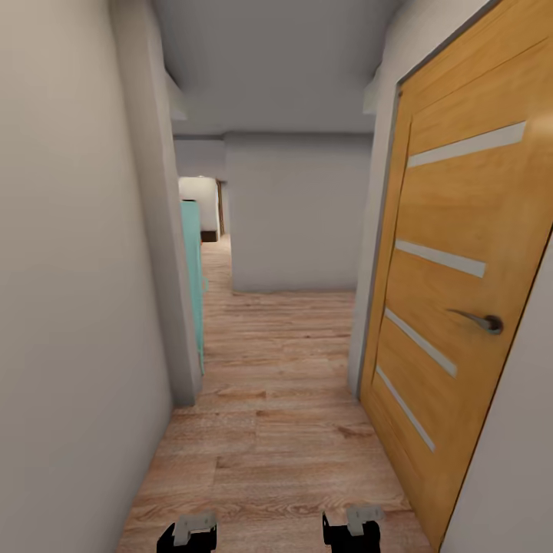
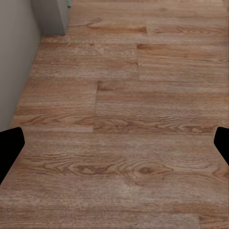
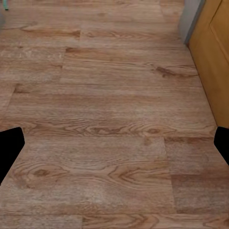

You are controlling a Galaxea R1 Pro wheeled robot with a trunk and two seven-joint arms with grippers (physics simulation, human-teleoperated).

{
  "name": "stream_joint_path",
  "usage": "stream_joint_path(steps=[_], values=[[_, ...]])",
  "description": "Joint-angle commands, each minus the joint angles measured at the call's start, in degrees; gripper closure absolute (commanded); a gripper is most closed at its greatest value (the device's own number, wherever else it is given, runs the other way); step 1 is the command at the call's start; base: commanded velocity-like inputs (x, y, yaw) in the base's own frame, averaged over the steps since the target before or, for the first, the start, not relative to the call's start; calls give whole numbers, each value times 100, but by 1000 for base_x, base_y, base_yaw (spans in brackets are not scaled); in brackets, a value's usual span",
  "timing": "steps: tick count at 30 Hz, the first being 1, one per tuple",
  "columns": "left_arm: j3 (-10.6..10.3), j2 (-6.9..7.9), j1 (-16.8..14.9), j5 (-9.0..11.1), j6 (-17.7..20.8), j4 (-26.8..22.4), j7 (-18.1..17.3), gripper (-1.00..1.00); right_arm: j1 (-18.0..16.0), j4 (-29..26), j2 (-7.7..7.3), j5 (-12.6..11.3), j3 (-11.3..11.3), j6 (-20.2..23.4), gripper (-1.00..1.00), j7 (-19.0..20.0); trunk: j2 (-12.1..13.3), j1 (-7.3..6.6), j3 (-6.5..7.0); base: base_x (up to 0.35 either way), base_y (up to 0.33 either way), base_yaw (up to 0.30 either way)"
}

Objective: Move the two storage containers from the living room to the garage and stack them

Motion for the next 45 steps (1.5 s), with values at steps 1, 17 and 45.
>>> stream_joint_path(steps=[1,17,45], values=[[-49,3,-5,56,-24,5,33,-100,-5,6,-1,25,44,-4,-100,-60,-4,4,-7,339,0,2],[-50,3,-5,56,-26,5,33,-100,-5,7,-1,30,51,-3,-100,-60,-4,4,-58,339,0,0],[-50,4,-5,56,-26,5,33,-100,-5,7,1,23,45,-9,-100,-60,-4,4,-75,340,0,0]])
